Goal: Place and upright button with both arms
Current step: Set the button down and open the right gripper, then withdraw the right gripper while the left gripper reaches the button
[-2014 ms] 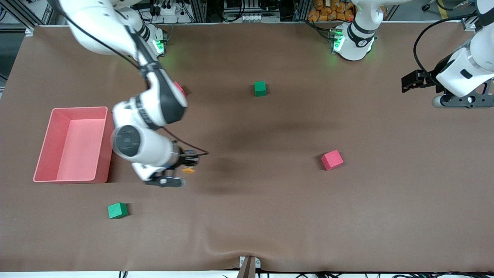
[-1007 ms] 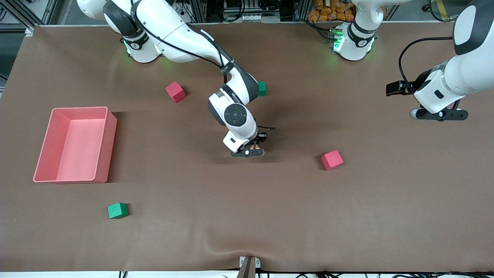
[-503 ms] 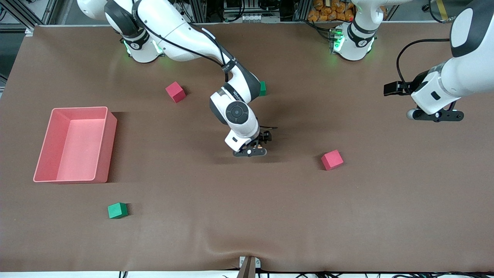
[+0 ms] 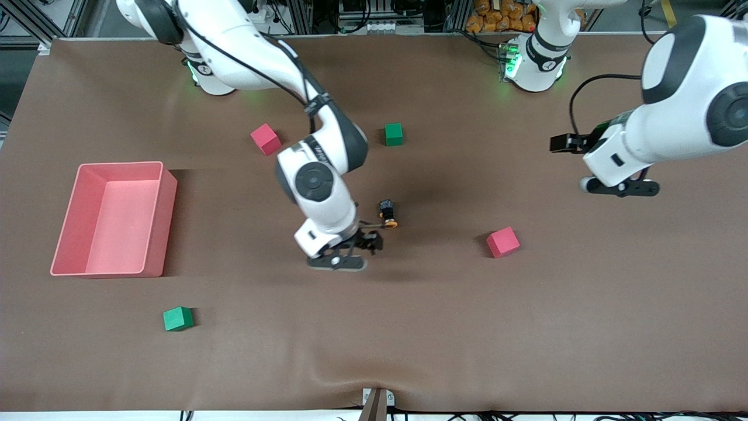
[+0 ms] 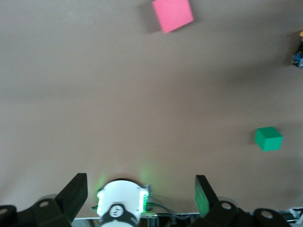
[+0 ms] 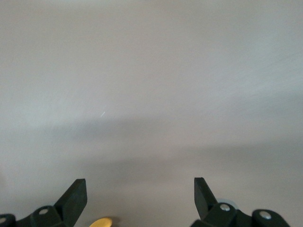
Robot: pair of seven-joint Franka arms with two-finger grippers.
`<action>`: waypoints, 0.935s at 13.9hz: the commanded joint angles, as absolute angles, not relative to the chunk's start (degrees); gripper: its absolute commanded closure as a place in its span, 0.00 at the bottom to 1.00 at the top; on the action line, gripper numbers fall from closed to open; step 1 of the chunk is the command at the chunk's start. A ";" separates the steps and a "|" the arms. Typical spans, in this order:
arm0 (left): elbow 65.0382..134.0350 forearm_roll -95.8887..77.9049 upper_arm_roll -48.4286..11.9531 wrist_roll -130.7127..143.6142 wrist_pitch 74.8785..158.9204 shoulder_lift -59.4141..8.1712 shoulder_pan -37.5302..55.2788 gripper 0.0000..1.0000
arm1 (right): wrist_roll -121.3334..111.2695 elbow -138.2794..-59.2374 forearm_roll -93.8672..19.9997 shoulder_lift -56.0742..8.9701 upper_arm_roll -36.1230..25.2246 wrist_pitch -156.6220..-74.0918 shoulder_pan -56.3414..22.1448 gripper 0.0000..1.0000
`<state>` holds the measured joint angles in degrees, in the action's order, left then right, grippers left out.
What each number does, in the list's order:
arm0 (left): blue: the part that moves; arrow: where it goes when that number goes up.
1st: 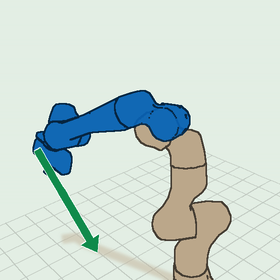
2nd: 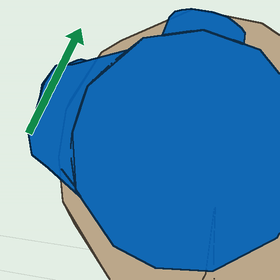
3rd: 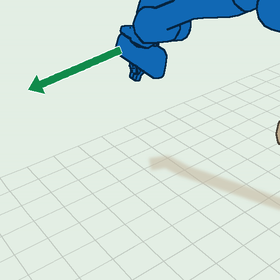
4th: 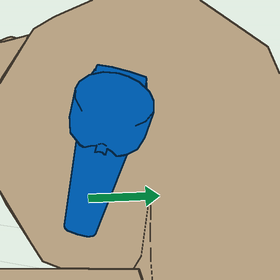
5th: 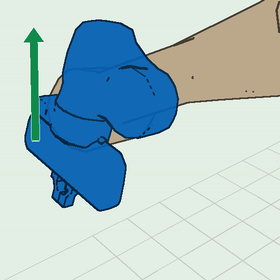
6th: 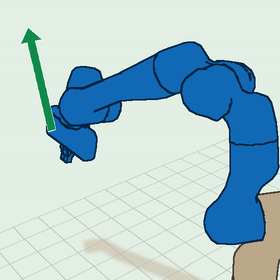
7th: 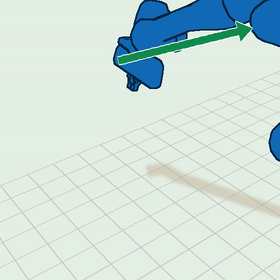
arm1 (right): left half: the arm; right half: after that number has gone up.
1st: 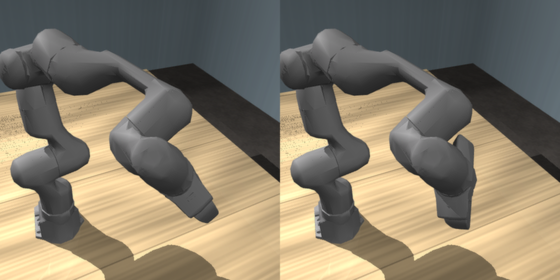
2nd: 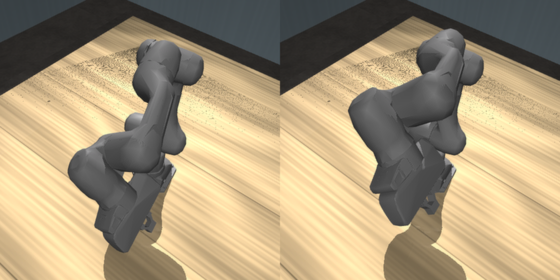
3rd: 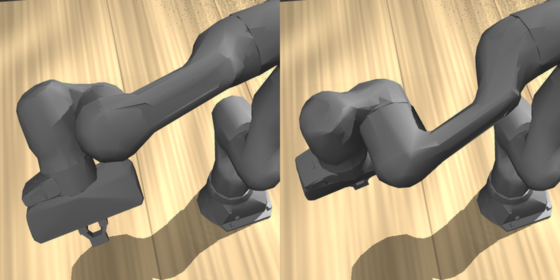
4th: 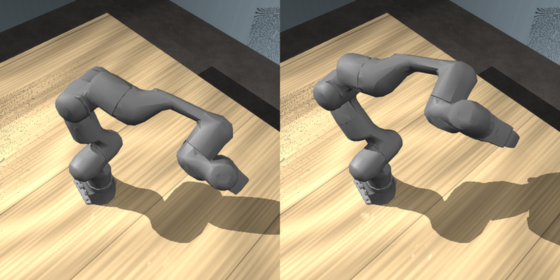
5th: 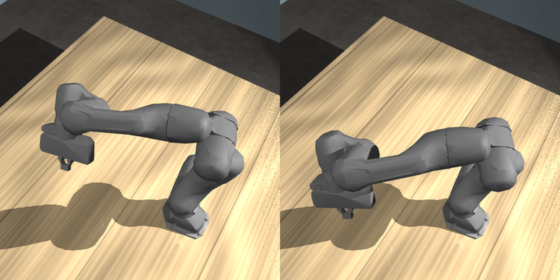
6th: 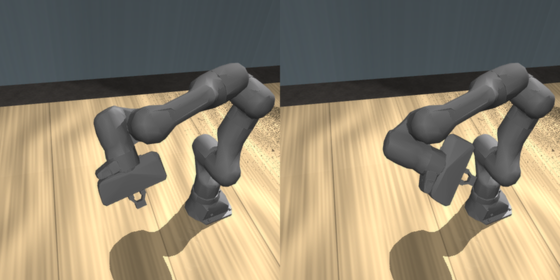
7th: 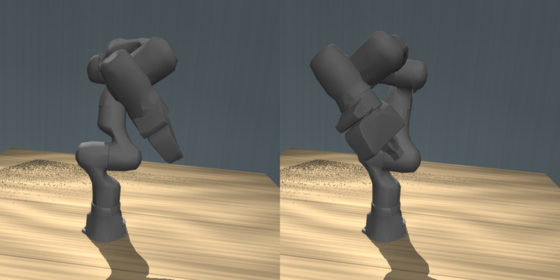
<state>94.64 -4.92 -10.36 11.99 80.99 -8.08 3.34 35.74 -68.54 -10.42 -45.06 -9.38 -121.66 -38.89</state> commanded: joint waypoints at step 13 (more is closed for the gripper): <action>76.90 -11.68 -10.37 41.57 92.09 -33.48 23.37 0.00 | 25.52 -67.77 -1.50 -19.70 5.80 -82.81 -0.27 0.00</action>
